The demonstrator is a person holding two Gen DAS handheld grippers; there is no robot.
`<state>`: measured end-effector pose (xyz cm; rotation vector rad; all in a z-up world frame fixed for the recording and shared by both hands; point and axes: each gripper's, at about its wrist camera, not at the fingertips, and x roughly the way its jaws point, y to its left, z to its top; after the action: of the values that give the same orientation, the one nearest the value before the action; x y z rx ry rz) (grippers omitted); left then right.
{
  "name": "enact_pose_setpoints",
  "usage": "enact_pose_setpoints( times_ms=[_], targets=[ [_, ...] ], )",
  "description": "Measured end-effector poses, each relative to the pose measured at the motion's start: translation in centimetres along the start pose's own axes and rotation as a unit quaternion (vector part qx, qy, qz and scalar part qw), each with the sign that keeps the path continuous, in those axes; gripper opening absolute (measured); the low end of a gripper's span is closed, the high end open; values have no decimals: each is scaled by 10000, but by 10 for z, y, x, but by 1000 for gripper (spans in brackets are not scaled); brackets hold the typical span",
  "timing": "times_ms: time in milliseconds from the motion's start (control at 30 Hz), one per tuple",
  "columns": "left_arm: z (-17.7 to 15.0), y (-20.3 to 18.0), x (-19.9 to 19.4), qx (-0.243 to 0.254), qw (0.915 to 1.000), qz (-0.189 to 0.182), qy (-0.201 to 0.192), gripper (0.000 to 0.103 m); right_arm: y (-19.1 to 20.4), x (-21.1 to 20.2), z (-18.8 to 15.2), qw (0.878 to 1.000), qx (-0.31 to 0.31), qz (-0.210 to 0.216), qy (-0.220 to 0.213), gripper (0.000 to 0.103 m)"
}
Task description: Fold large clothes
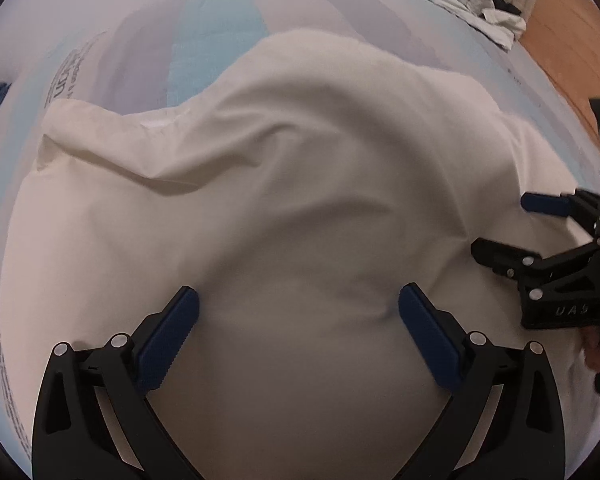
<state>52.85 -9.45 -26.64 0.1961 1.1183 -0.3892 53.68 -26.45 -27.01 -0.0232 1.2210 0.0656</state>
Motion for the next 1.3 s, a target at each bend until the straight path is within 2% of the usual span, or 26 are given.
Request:
enact_pose_setpoints(
  times_ms=[167, 300, 467, 567, 700, 833, 933, 1000, 1100, 1167, 1300],
  targets=[
    [0, -4, -2, 87, 9998, 112, -134, 98, -1, 4, -4, 10000, 4, 26, -96, 96],
    [-6, 0, -32, -153, 9994, 64, -293, 94, -6, -34, -15, 9989, 78, -67, -457, 95],
    [-34, -20, -71, 49, 9984, 107, -553, 94, -5, -73, -51, 9976, 63, -135, -674, 95],
    [-53, -35, -66, 186, 9989, 121, -420, 94, 1, -68, -74, 9983, -63, -292, -495, 95],
    [-66, -35, -43, 21, 9996, 26, -290, 95, 4, -43, -93, 9982, -219, -450, -322, 96],
    [-75, -37, -32, 114, 9993, 100, -337, 97, 4, -30, -94, 9979, -290, -435, -370, 97],
    [-75, -36, -35, 54, 9993, 84, -347, 97, 0, -40, -92, 9980, -286, -383, -421, 95],
    [-72, -37, -44, -23, 9993, 45, -368, 97, -12, -62, -104, 9974, -65, -376, -619, 95],
    [-66, -42, -62, -54, 9981, -136, -605, 97, -39, -91, -121, 9947, 594, -282, -795, 95],
    [-62, -51, -61, 83, 9977, -205, -641, 97, -60, -97, -135, 9914, 1068, -291, -692, 95],
    [-63, -57, -37, 222, 9987, -75, -444, 97, -97, -88, -156, 9793, 1956, -225, -462, 95]
  ],
)
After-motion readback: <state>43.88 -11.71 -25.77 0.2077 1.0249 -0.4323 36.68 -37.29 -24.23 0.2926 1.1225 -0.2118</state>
